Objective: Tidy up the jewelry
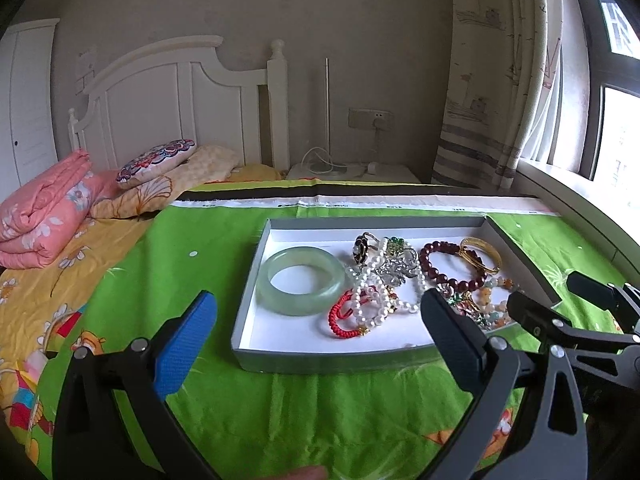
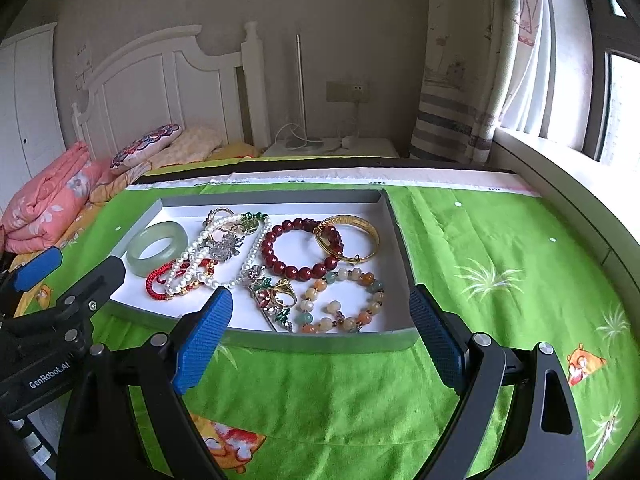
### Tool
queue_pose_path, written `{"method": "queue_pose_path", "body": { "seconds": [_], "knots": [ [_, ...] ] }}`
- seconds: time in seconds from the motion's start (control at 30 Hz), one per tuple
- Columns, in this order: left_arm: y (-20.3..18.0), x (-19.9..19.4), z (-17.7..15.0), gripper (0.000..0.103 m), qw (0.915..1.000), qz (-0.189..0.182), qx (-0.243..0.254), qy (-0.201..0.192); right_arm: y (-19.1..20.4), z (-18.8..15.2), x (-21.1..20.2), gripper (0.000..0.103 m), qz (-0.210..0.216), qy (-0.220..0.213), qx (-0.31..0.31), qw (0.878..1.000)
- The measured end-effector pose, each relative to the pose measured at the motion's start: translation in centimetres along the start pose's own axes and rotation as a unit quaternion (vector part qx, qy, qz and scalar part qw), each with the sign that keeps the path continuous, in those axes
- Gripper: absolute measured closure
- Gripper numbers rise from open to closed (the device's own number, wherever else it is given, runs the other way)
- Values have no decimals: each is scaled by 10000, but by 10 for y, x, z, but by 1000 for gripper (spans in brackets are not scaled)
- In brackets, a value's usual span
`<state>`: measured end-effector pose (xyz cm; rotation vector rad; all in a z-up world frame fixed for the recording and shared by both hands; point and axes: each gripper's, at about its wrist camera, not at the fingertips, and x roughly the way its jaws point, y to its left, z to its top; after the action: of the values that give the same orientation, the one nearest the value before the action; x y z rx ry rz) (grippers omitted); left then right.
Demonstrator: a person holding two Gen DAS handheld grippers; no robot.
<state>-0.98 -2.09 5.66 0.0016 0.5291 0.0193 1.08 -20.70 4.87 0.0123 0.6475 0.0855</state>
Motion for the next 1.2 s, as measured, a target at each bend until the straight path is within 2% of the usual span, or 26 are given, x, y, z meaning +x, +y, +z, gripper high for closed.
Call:
{"method": "queue_pose_path", "body": {
  "seconds": [1.2],
  "knots": [
    [1, 2, 0, 2, 9999, -125, -48, 64, 2, 1, 0, 17, -22, 24, -19, 10000]
  ]
}}
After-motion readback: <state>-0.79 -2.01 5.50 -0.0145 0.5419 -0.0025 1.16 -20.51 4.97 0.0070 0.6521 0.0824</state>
